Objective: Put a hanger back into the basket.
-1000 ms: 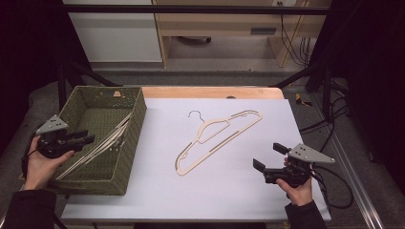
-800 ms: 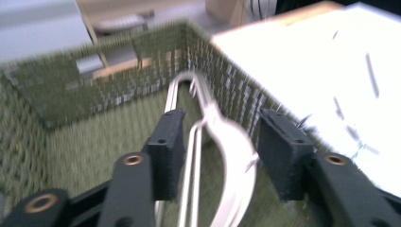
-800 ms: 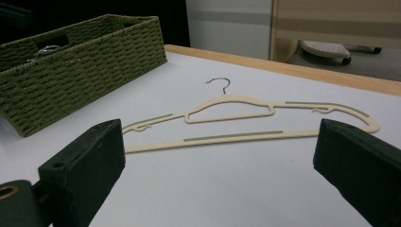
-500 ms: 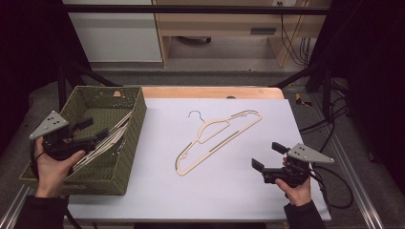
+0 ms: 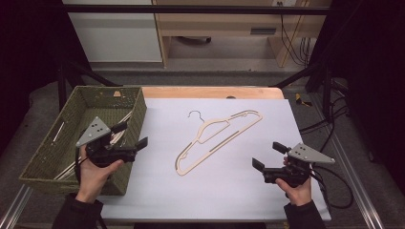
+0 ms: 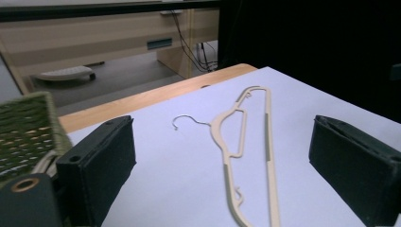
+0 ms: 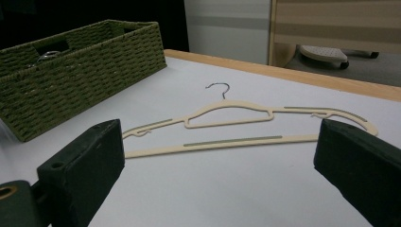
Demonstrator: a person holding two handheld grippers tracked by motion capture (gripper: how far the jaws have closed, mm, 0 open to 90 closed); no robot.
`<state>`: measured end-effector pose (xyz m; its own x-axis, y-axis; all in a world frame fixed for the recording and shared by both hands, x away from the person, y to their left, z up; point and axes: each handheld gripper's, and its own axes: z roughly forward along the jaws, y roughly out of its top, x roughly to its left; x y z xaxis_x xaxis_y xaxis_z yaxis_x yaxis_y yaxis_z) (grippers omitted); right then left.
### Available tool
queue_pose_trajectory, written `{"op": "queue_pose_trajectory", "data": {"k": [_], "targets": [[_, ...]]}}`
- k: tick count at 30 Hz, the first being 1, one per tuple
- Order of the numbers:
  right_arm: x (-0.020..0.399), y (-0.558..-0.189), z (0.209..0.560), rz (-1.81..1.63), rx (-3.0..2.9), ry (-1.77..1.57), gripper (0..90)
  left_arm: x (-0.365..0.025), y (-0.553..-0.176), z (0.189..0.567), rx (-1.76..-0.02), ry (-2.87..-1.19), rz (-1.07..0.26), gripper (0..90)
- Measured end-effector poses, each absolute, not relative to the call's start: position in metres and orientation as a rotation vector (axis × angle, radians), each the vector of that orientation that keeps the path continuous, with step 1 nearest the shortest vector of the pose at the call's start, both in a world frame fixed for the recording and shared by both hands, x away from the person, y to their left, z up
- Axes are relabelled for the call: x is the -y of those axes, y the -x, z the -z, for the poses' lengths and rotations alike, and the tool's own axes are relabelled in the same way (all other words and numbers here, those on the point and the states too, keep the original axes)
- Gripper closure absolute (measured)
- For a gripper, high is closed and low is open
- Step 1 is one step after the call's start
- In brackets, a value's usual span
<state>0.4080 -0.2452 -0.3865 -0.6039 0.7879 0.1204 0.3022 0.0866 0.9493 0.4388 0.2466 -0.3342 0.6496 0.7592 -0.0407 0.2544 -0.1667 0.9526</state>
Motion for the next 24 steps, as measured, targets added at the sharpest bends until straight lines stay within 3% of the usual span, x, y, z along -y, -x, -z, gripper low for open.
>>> {"op": "queue_pose_trajectory", "data": {"k": [13,24], "targets": [[0.244,-0.410,0.389,-1.520,-1.953,-1.077,3.1,-0.199,-0.449,0.362,-0.811,-1.823,-0.480,7.6],[0.246,-0.409,0.388,-1.533,-1.954,-1.078,3.5,-0.159,-0.482,0.394,-0.848,-1.944,-0.410,12.2]]}}
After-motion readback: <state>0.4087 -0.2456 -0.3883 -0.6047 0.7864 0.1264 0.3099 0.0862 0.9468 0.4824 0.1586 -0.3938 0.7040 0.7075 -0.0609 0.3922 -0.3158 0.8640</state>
